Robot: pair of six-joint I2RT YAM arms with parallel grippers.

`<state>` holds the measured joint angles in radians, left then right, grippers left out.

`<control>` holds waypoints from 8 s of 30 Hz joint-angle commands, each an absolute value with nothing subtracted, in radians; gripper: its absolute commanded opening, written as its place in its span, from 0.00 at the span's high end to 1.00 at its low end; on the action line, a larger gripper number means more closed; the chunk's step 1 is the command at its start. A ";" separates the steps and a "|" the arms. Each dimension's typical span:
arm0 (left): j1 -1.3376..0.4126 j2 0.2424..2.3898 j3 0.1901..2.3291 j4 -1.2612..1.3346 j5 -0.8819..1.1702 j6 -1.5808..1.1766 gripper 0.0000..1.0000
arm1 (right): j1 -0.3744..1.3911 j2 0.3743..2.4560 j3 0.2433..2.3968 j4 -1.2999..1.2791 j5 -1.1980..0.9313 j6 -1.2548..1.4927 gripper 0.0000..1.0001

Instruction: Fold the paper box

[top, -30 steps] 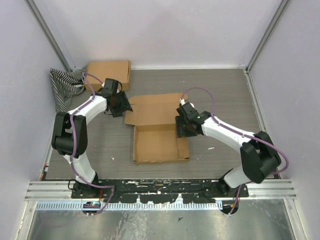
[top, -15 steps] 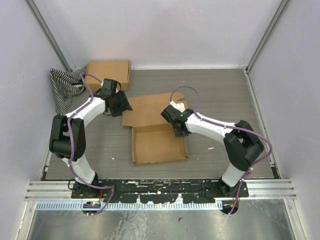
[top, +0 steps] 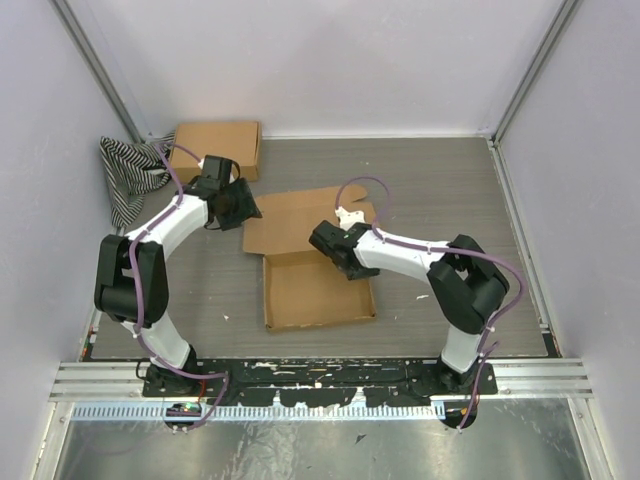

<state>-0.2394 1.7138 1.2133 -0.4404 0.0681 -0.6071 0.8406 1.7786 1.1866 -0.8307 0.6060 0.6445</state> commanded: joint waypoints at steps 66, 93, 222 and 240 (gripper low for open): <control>-0.182 1.879 1.346 -0.542 0.188 -0.595 0.36 | 0.174 1.925 1.350 -0.268 -0.510 0.367 0.95; -0.297 1.968 1.597 -0.703 0.048 -0.518 0.50 | 0.249 1.863 1.326 -0.314 -0.379 0.326 0.95; -0.487 1.617 1.553 -0.473 -0.274 -0.128 1.00 | 0.219 1.690 1.639 -0.534 -0.251 -0.076 0.61; -0.495 1.512 1.388 -0.313 -0.258 -0.214 1.00 | 0.237 1.639 1.526 -0.431 -0.326 0.087 0.94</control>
